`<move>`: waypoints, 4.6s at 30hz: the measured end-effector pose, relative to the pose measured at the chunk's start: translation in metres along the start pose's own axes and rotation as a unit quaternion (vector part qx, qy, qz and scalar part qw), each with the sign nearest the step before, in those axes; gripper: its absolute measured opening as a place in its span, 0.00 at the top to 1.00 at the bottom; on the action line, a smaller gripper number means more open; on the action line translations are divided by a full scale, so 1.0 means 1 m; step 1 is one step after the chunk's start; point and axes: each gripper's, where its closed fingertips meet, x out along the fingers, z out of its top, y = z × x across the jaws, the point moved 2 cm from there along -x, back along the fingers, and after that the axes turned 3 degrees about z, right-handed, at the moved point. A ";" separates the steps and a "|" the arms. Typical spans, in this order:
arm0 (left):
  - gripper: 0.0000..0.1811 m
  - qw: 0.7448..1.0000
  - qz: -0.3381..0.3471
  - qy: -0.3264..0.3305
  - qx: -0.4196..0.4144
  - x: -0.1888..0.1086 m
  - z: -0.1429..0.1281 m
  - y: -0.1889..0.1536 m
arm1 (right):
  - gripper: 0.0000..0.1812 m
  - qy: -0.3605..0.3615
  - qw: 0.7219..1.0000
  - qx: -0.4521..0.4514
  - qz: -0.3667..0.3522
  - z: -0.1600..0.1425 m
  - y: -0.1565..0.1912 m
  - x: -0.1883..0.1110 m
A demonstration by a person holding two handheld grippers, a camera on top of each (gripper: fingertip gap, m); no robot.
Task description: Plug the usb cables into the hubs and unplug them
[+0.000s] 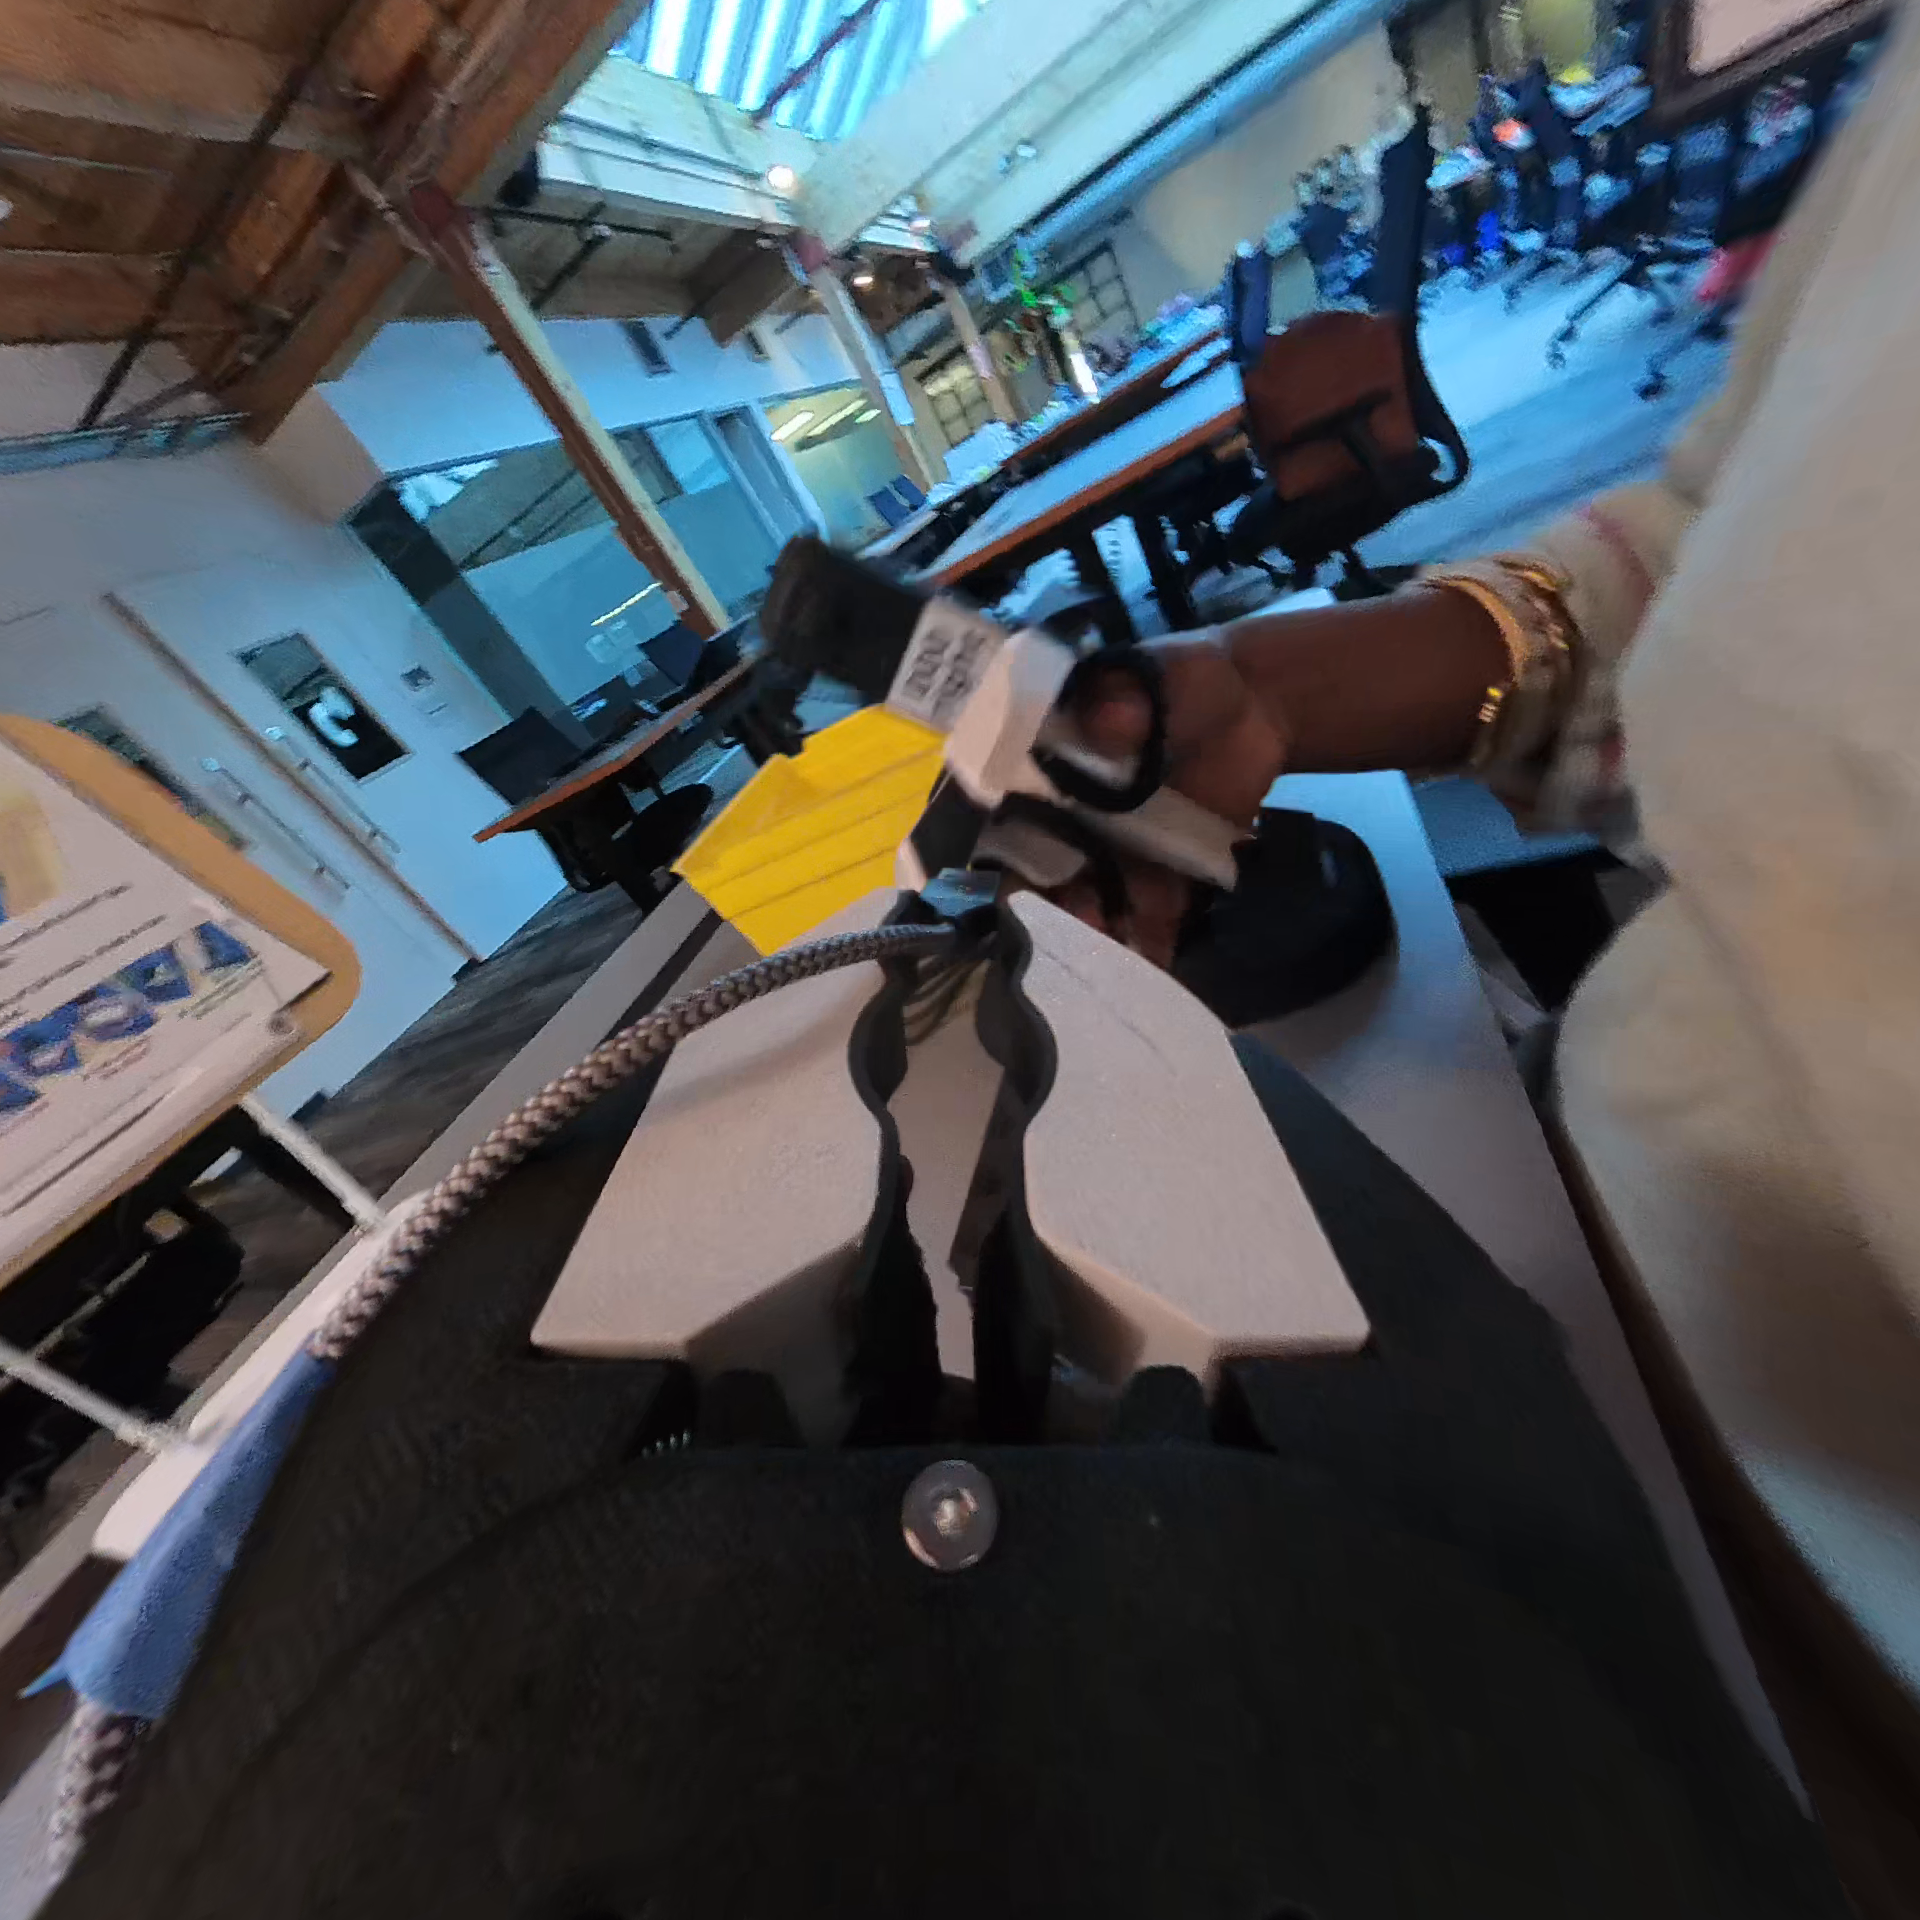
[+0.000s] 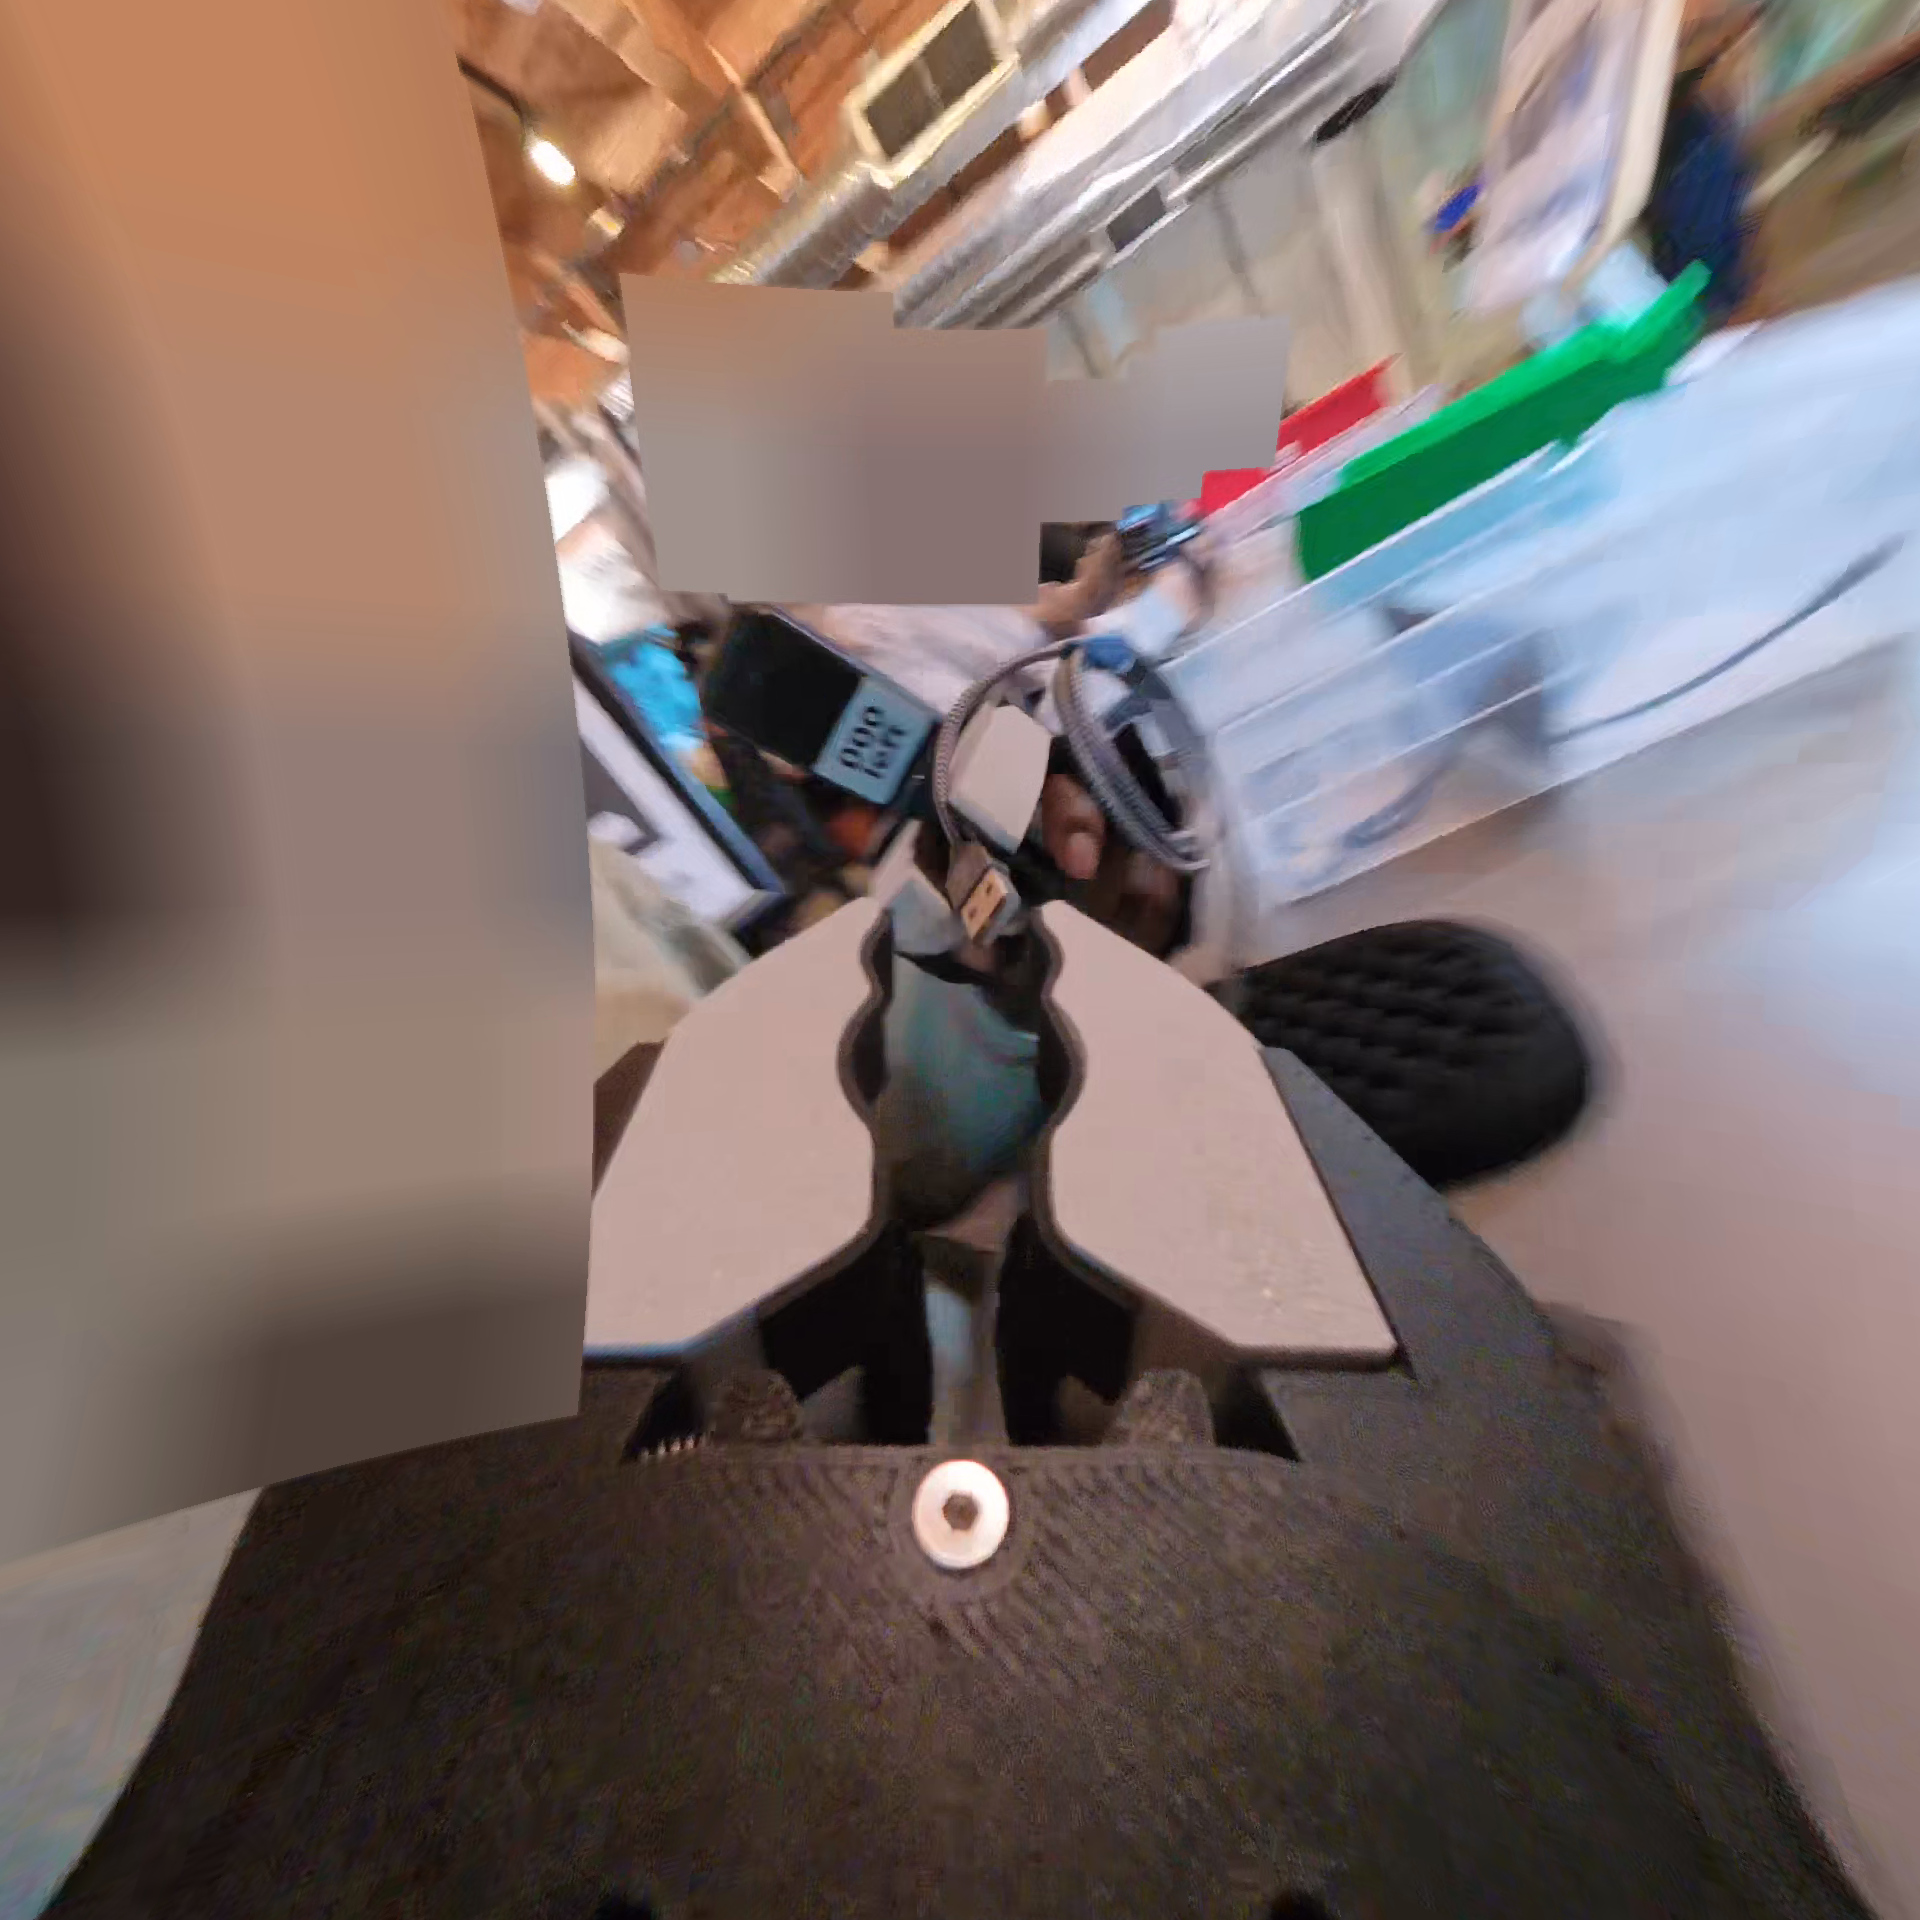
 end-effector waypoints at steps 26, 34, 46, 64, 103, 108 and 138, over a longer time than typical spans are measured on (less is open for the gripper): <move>0.92 0.971 0.002 0.163 -0.176 0.046 -0.056 0.014 | 0.70 0.340 0.837 -0.320 -0.286 -0.073 -0.064 -0.150; 0.92 0.967 -0.077 0.202 -0.136 0.071 -0.055 -0.006 | 0.70 0.381 0.785 -0.381 -0.306 -0.049 -0.038 -0.128; 0.92 0.951 -0.182 0.247 -0.049 0.102 -0.045 -0.044 | 0.69 0.389 0.793 -0.374 -0.281 -0.053 -0.029 -0.112; 0.92 0.933 -0.159 0.319 -0.044 0.113 -0.046 -0.052 | 0.70 0.399 0.792 -0.356 -0.295 -0.059 -0.036 -0.110; 0.71 0.969 -0.036 0.160 -0.184 -0.005 -0.005 0.009 | 0.50 0.382 0.793 -0.335 -0.337 -0.043 -0.039 -0.134; 0.72 0.934 0.247 0.202 -0.160 -0.114 -0.010 0.094 | 0.49 0.294 0.794 -0.427 -0.316 -0.005 -0.005 -0.109; 0.96 0.563 0.360 0.705 -0.238 -0.329 -0.203 0.164 | 0.55 0.113 0.726 -0.570 -0.369 0.055 0.049 -0.106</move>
